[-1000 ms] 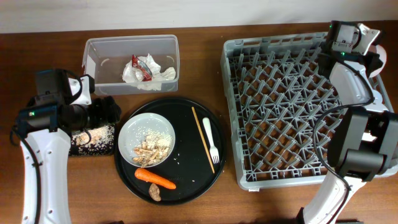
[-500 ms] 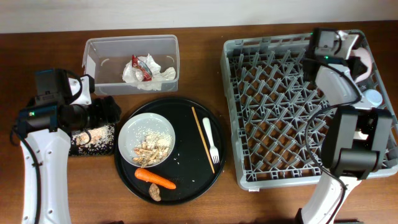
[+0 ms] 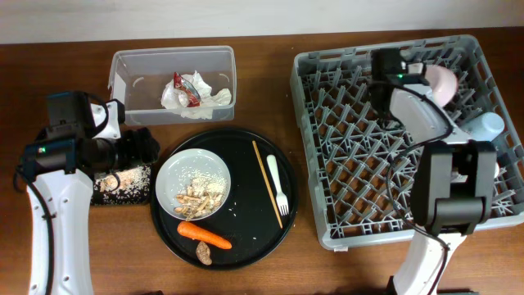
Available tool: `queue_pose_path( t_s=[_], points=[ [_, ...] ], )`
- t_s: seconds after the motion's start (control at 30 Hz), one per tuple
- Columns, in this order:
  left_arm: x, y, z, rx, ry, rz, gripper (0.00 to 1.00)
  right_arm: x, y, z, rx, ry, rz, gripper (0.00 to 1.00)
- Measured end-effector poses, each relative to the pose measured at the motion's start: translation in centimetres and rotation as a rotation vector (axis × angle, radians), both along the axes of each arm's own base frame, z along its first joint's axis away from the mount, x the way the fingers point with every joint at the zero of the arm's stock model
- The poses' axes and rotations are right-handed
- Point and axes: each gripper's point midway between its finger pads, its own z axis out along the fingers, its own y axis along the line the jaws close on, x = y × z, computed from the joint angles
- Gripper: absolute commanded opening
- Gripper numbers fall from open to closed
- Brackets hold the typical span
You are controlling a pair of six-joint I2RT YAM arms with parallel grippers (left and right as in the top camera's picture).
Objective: Sort waste into correct bins and load items into the dishwasher rack
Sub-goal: 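Place the pink bowl upside down in the rack with the right gripper, then grasp the grey plate rim with the left gripper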
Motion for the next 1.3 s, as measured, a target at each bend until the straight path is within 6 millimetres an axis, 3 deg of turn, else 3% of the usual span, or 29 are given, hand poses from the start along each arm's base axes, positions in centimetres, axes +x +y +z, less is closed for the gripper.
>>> queue_pose_path(
  t_s=[0.2,0.23,0.3,0.37,0.47,0.5,0.6,0.63,0.67,0.7,0.8,0.9,1.03,1.17,1.3],
  points=[
    [0.0,0.0,0.0,0.0,0.001,0.0,0.87,-0.2,-0.3,0.4,0.063,-0.041,-0.025,0.46],
    [0.0,0.0,0.0,0.0,0.001,0.0,0.87,-0.5,-0.4,1.5,0.064,-0.057,-0.033,0.48],
    [0.0,0.0,0.0,0.0,0.001,0.001,0.87,-1.6,-0.5,5.5,0.079,-0.156,-0.071,0.51],
    [-0.1,0.0,0.0,-0.001,0.003,0.001,0.87,-3.5,0.7,8.1,0.193,-0.187,-0.061,0.7],
    [-0.1,0.0,0.0,-0.002,0.005,0.003,0.96,-6.7,3.4,10.1,0.44,-0.18,-0.018,0.73],
    [-0.1,0.0,0.0,-0.002,0.003,0.004,0.96,-8.8,6.1,10.5,0.594,-0.125,0.051,0.7],
    [-0.1,0.0,0.0,-0.002,0.004,0.004,0.96,-13.4,10.1,9.0,0.813,0.065,0.066,0.57],
    [-0.1,0.0,0.0,-0.002,0.004,0.004,0.96,-14.0,11.0,8.5,0.857,0.083,0.072,0.54],
    [-0.1,0.0,0.0,-0.002,0.004,0.004,0.96,-15.2,11.3,7.7,0.877,0.108,0.052,0.34],
    [-0.1,0.0,0.0,-0.001,0.004,0.004,0.96,-15.9,11.4,6.7,0.883,0.114,0.029,0.22],
    [-0.1,0.0,-0.1,-0.001,0.007,0.004,0.96,-19.1,11.6,1.6,0.894,0.215,-0.05,0.22],
    [-0.2,0.1,-0.1,0.002,0.009,0.006,0.96,-20.3,11.8,-1.2,0.897,0.242,-0.065,0.22],
    [-0.2,0.1,-0.1,0.003,0.01,0.007,0.96,-20.9,14.1,-1.7,0.921,0.298,0.014,0.22],
    [-0.2,0.1,-0.1,0.004,0.009,0.006,0.96,-20.1,19.3,-1.8,0.928,0.325,0.207,0.22],
    [-0.2,0.1,-0.1,0.003,0.01,0.007,0.96,-19.9,20.7,-1.8,0.932,0.322,0.249,0.22]
  ],
)
